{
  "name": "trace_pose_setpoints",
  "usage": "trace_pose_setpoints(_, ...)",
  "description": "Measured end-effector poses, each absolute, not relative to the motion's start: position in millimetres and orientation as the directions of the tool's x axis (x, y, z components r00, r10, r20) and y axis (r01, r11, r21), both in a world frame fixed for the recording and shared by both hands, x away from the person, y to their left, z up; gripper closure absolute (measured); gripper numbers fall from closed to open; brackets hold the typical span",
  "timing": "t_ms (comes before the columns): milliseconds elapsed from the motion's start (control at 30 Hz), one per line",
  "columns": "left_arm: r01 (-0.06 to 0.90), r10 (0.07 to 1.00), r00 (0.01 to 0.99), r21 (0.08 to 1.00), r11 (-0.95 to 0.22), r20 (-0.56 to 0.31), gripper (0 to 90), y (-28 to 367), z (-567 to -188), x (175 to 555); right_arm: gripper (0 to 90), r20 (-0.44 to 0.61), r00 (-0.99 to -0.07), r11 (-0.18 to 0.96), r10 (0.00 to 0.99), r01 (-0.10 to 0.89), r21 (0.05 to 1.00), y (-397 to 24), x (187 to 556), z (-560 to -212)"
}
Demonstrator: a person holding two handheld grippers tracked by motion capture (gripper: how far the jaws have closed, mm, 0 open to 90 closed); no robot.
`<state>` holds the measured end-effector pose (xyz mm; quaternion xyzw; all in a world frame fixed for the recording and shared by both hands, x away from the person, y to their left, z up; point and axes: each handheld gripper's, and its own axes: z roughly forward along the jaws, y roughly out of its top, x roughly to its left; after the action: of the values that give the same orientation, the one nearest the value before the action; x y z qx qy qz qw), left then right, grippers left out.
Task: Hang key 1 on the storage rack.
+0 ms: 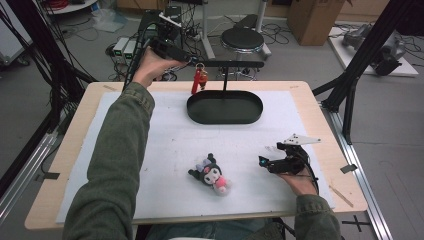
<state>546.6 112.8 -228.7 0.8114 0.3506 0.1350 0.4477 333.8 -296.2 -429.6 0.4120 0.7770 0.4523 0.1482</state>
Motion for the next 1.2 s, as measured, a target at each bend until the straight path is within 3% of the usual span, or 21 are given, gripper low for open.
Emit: trace_pose_setpoints(1200,0.416,0.650,0.759,0.792,-0.447,-0.032,1.7,133.7,-259.9,471.5,0.5,0.126,-0.618,0.264,0.776,0.500,0.825,-297.5,333.7,-429.8)
